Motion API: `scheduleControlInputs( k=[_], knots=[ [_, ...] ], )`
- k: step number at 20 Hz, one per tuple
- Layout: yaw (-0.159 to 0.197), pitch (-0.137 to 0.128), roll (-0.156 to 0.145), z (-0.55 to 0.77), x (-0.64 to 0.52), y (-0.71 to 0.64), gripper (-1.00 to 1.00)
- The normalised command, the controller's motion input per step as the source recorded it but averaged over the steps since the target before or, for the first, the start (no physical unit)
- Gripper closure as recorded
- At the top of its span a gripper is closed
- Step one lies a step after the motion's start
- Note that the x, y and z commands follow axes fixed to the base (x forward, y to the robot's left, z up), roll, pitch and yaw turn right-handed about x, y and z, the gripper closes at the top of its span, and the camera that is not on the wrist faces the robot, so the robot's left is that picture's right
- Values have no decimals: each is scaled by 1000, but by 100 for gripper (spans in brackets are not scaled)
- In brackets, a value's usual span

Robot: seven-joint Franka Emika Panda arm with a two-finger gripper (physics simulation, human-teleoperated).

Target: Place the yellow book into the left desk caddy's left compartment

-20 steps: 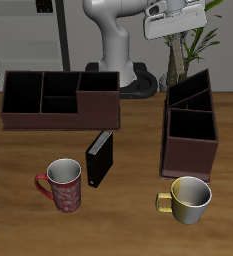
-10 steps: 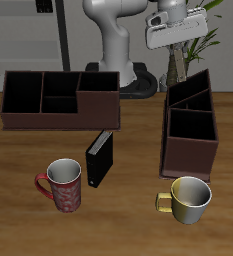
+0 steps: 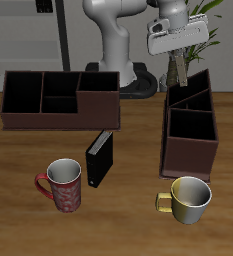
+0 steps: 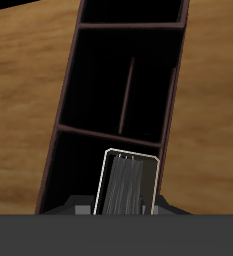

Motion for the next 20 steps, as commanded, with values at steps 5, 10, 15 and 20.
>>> scheduleControlInputs(
  k=[5, 10, 15, 20],
  knots=[
    [0, 38, 15, -216, 39, 87, 100],
    [-1, 38, 11, -204, 30, 16, 100],
    [-8, 26, 16, -170, 24, 33, 100],
    [2, 26, 8, -223, 54, 25, 100]
  ],
)
